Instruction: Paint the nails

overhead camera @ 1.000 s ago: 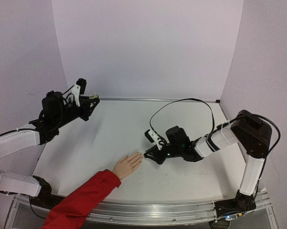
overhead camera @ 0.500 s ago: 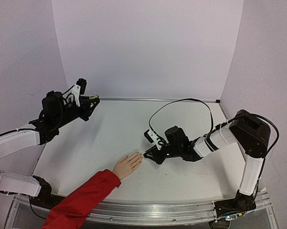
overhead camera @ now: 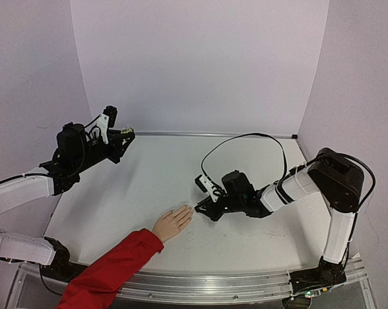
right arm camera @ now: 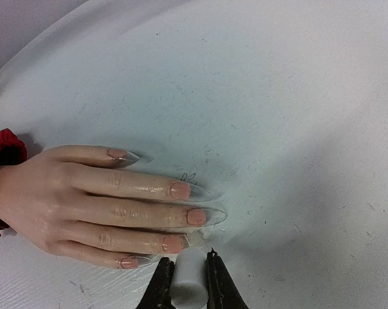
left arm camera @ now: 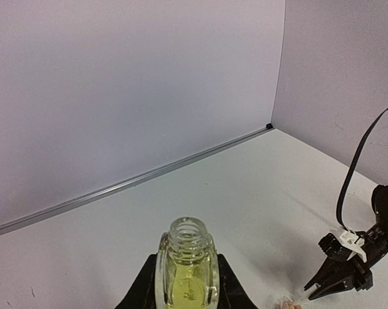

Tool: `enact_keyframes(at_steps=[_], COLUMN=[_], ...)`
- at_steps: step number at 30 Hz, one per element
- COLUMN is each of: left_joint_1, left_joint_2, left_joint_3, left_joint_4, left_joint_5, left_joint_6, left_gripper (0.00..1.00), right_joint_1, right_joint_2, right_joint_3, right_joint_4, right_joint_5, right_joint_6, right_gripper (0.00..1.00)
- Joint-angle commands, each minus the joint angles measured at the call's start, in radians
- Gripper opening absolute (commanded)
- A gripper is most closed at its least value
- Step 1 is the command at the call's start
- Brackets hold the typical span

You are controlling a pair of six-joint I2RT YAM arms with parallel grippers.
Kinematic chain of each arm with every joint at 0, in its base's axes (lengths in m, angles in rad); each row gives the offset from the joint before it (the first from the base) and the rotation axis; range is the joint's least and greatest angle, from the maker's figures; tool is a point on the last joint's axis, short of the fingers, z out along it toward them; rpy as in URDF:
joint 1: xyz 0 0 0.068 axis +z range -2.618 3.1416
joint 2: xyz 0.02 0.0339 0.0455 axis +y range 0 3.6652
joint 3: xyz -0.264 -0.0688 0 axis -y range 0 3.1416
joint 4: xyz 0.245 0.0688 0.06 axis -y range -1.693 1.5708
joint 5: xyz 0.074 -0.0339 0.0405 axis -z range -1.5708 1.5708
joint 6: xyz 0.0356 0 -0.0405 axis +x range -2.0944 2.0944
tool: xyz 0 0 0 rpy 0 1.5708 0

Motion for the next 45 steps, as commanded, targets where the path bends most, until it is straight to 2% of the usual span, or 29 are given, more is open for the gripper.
enact_keyframes(at_steps=[1, 11, 17, 22, 27, 33, 45], left_joint_1=[0.006, 0.006, 0.006, 0.001, -0.029, -0.086, -0.13], left_joint_2=[-0.006, -0.044, -0.069, -0.077, -0.082, -0.075, -0.023], left_joint_3=[0.029, 0.043, 0.055, 0.032, -0.008, -0.038, -0.014], left_joint_4=[0.066, 0.052, 0.002, 0.0, -0.001, -0.005, -0.079], left_joint_5=[0.024, 0.103, 0.249, 0.395, 0.457, 0.439, 0.357], left_joint_6=[0.005, 0.033, 0.128, 0.175, 0.287, 0.363, 0.446], left_gripper=[0.0, 0.0, 0.0, 0.0, 0.0, 0.0, 0.0], right_joint_1=[0.007, 0.008, 0.009, 0.028, 0.122, 0.157, 0.161], right_joint_2=[-0.001, -0.101, -0.259, -0.322, -0.345, -0.354, -0.335], right_joint_3=[0.034, 0.0, 0.06, 0.168, 0.273, 0.477, 0.635], right_joint_4=[-0.004, 0.02, -0.162, -0.305, -0.358, -0.486, -0.568], right_joint_5=[0.023, 0.063, 0.138, -0.018, -0.012, -0.033, -0.067], right_joint_6=[0.01, 0.037, 0.026, 0.034, 0.06, 0.103, 0.139], right_gripper=[0.0, 0.0, 0.0, 0.0, 0.0, 0.0, 0.0])
